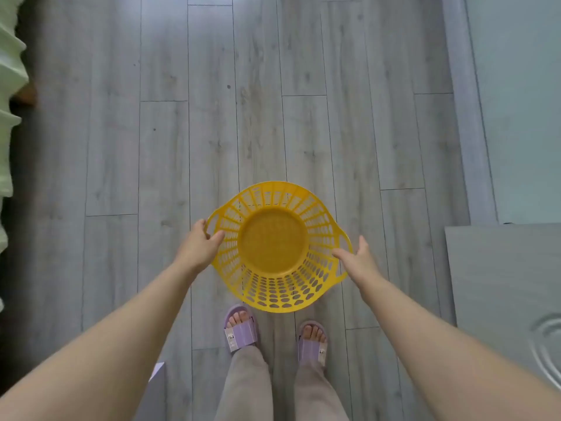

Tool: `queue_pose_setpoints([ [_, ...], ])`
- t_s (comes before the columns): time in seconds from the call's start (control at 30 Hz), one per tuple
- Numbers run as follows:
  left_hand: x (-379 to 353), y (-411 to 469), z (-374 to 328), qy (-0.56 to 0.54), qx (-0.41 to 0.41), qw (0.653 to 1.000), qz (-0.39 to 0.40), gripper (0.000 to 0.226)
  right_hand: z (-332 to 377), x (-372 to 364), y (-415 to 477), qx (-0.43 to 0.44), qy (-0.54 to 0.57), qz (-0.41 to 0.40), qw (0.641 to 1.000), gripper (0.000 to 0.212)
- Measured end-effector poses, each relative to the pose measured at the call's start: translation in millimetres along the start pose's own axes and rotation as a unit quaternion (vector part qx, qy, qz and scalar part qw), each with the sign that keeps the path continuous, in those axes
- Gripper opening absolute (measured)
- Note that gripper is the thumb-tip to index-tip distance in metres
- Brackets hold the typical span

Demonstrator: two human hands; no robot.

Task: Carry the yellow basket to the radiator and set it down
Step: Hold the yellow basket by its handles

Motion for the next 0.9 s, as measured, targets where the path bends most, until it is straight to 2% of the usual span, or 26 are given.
queue_pose_setpoints([
  [0.07, -2.6, 6.4, 1.4, 0.01, 0.001, 1.0, -0.012, 0.064, -2.9, -4.5, 12.4, -0.035, 0.069, -0.007, 0.997, 0.089],
  [0.13, -6.1, 7.8, 4.4, 0.008, 0.016, 1.0, -0.015, 0.051, -5.3, -10.7, 18.3, -0.072, 0.133, 0.011, 0.988, 0.074],
  [0.23, -3.0, 8.0, 3.2, -0.035, 0.035, 0.998, -0.034, 0.035, 5.9, -15.1, 15.0, -0.067, 0.201, 0.026, 0.977, 0.016],
  [0.53, 49.4, -14.3, -25.0, -0.173, 0.048, 0.982, -0.059, 0.027, 73.9, 6.5, -24.8, -0.001, 0.21, 0.018, 0.978, 0.015],
  [0.9, 180.4, -92.8, -109.3, -0.258, -0.021, 0.962, -0.081, 0.02, 192.5, 75.4, -141.8, 0.086, 0.246, 0.025, 0.965, 0.018],
])
Point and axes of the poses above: each hand's wrist, its own y-axis towards the middle knuckle, its own x-axis out of the back of the hand, z = x × y, the point moved 4 cm from there along y, towards the middle knuckle, and after that the axes turned 1 degree about z, right-handed, at the moved point
